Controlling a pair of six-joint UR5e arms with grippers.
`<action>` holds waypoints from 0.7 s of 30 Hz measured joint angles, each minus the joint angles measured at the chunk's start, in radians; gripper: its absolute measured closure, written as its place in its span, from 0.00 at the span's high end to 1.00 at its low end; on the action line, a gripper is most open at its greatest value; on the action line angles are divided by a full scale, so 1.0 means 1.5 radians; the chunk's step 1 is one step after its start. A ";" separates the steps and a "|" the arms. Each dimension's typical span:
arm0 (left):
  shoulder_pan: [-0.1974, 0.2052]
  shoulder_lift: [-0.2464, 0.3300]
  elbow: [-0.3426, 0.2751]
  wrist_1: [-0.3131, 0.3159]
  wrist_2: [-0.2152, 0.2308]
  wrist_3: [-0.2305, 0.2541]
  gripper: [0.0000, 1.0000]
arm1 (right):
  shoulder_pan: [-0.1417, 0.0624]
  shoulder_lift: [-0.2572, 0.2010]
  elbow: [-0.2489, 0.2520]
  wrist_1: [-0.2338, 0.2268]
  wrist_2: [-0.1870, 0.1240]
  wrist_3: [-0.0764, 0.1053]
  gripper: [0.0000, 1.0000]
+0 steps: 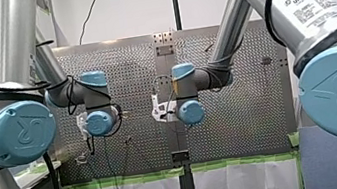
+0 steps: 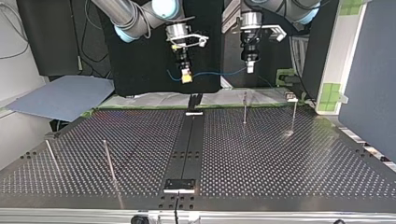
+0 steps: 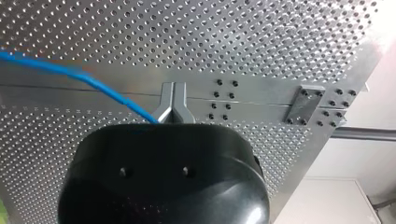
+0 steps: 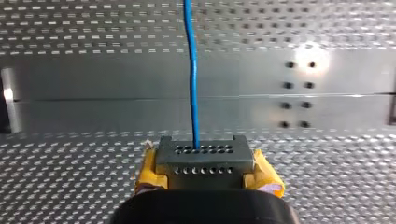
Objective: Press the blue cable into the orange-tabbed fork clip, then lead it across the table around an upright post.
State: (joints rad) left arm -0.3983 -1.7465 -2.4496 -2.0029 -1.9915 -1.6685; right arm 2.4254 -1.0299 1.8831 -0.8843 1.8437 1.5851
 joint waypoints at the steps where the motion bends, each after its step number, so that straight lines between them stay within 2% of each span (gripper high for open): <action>1: 0.001 -0.002 0.000 0.002 0.002 0.001 0.00 | -0.001 -0.006 0.000 0.000 -0.002 0.000 0.00; 5: 0.007 -0.018 0.000 0.018 0.005 0.003 0.00 | -0.006 -0.030 0.000 -0.005 -0.015 0.002 0.00; 7: 0.010 -0.029 0.000 0.027 0.004 0.005 0.00 | -0.007 -0.029 0.000 -0.009 -0.018 0.003 0.00; 21: 0.040 -0.120 -0.001 0.036 0.010 0.013 0.00 | -0.010 0.049 -0.012 -0.052 -0.037 0.020 0.00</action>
State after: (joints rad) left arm -0.3388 -1.9258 -2.4509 -1.9492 -1.9759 -1.6490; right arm 2.4107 -0.9567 1.8653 -0.9626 1.7877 1.6151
